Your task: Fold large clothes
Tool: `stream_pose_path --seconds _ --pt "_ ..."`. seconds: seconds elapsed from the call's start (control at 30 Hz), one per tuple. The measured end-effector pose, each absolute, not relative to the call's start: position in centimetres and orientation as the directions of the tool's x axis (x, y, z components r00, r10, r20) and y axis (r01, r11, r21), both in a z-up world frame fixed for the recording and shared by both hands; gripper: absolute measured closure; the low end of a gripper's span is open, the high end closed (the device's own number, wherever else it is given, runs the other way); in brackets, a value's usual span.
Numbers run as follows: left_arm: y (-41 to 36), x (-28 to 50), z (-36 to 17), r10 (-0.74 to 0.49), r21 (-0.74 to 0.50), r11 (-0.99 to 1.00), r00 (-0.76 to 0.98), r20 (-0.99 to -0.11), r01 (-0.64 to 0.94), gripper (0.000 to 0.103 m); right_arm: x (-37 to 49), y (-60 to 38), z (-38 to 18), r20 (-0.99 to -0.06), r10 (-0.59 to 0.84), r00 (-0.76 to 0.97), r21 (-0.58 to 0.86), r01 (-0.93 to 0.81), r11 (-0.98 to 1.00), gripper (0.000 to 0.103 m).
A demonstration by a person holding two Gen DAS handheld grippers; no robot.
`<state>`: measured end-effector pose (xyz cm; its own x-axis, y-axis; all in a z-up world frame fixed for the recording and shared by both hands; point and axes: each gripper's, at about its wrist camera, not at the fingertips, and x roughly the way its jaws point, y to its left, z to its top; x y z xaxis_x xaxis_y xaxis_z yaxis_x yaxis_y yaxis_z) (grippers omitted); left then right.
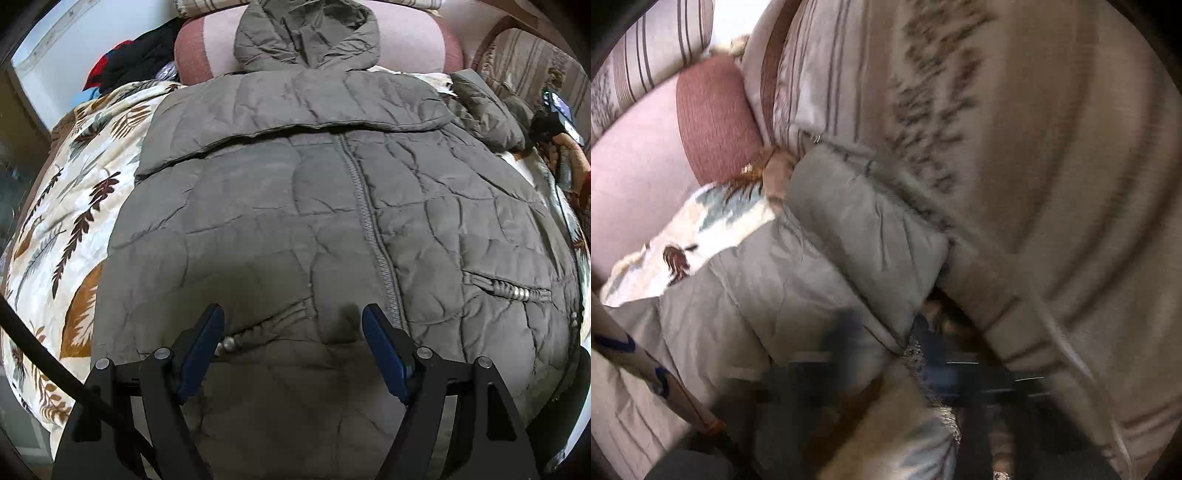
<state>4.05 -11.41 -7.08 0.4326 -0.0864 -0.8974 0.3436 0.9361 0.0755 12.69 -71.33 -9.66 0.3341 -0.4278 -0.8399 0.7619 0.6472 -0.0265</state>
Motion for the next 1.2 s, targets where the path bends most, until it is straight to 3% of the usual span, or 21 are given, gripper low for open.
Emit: stream_pose_path --seconds 0.13,0.23,0.37,0.53,0.67,0.9,1.2 --pt "-10.4 4.4 -7.0 -0.090 0.065 0.944 0.442 -0.893 0.323 0.027 10.7 -71.5 -6.2 -0.799 -0.477 0.366 -0.009 0.786 0.618 0.098" --pt "-9.2 4.5 -7.0 -0.114 0.028 0.951 0.435 -0.893 0.307 0.027 8.3 -71.2 -1.1 -0.725 -0.582 0.369 -0.049 0.815 0.578 0.099" --pt "-7.3 3.9 -6.1 -0.138 -0.002 0.960 0.461 -0.876 0.281 0.027 5.2 -70.3 6.2 -0.652 -0.629 0.423 0.021 0.840 0.543 0.099" --pt "-4.7 2.6 -5.1 -0.154 -0.030 0.967 0.489 -0.858 0.252 0.027 5.8 -64.4 12.7 -0.597 -0.600 0.533 0.036 0.765 0.643 0.099" --pt "-2.5 1.5 -4.2 -0.173 -0.061 0.972 0.516 -0.839 0.226 0.027 7.8 -57.2 16.2 -0.574 -0.482 0.662 0.098 0.639 0.763 0.099" --pt "0.1 -0.6 -3.2 -0.170 -0.045 0.974 0.589 -0.790 0.221 0.027 14.6 -40.5 17.1 -0.577 -0.221 0.786 0.106 0.340 0.935 0.099" --pt "2.9 -1.4 -4.6 -0.184 -0.054 0.972 0.606 -0.774 0.227 0.027 21.2 -16.3 8.3 -0.708 0.071 0.702 0.062 -0.039 0.997 0.099"
